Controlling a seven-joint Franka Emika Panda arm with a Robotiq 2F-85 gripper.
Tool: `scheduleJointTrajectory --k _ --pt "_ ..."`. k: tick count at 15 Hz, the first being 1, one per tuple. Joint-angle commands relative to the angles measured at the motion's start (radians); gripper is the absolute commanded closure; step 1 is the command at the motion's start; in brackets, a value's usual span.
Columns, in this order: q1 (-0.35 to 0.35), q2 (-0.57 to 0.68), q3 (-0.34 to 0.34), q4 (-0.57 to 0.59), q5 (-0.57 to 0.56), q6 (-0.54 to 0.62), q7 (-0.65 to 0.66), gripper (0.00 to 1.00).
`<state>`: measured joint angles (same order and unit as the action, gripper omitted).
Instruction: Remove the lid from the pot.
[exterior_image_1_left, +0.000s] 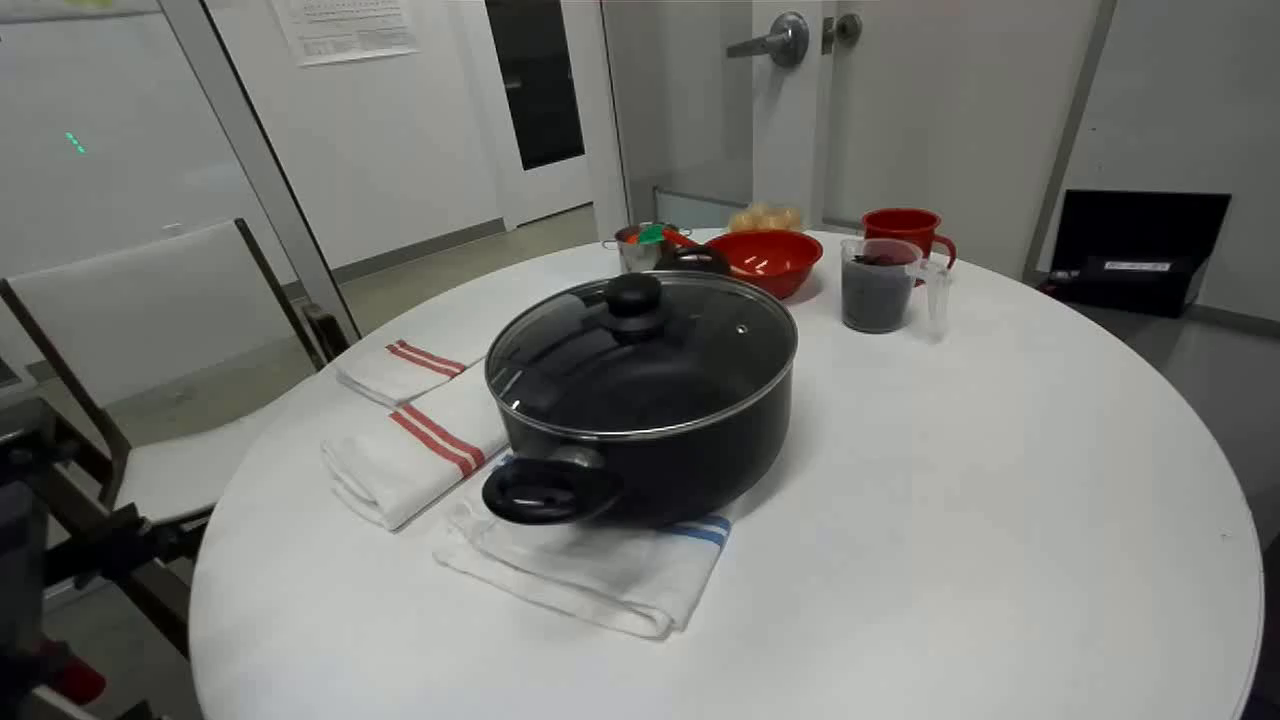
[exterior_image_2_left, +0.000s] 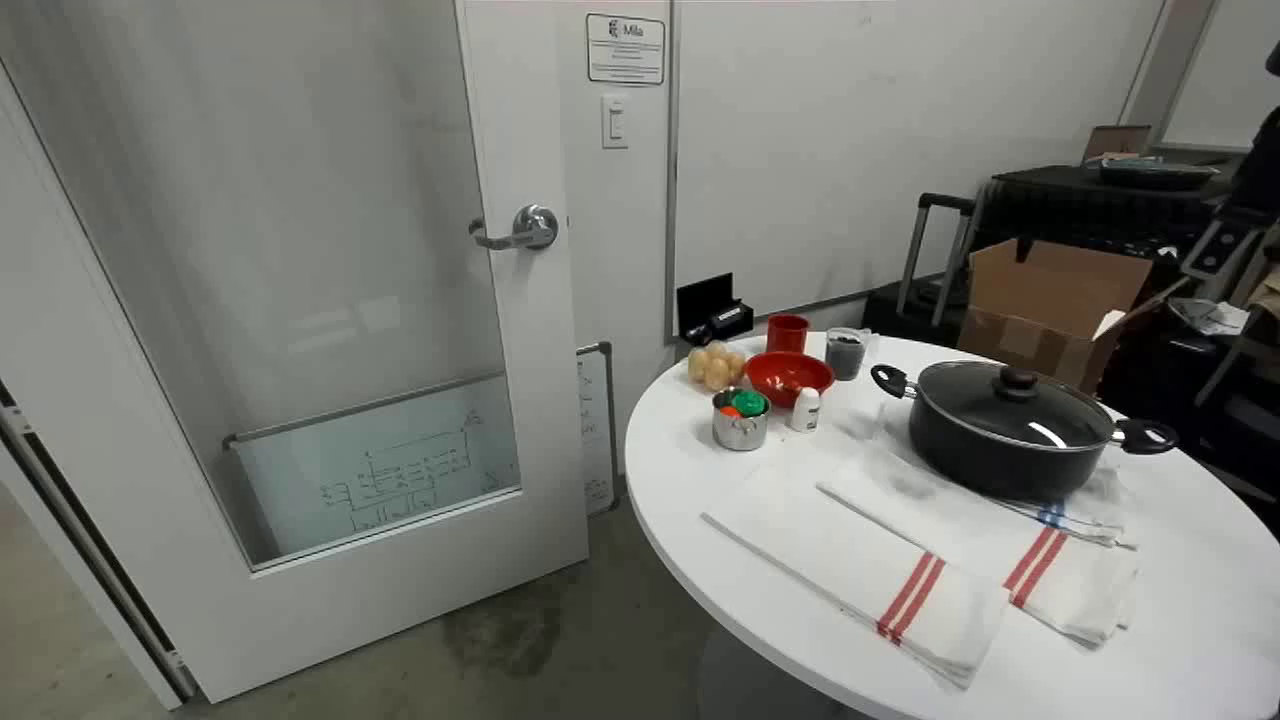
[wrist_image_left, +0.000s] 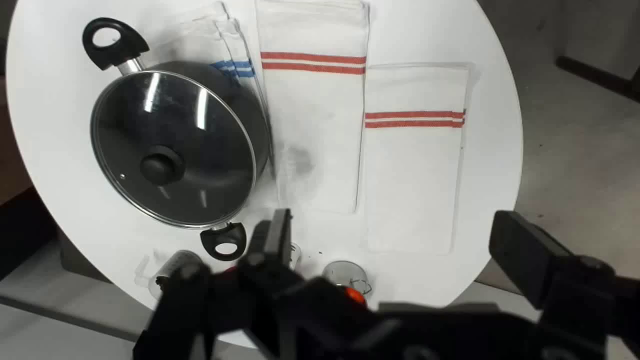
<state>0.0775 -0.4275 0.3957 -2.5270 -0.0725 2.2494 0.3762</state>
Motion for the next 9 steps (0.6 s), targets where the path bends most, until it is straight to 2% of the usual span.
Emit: scheduleJointTrajectory --k 1,6,9 --pt "0.029 0.005 -0.028 0.002 -0.016 -0.003 0.012 0.00" --pt "0.029 0.005 -0.028 0.002 -0.016 -0.003 0.012 0.00" --pt "0.036 0.011 -0.050 -0.001 -0.005 0.001 -0.005 0.00"
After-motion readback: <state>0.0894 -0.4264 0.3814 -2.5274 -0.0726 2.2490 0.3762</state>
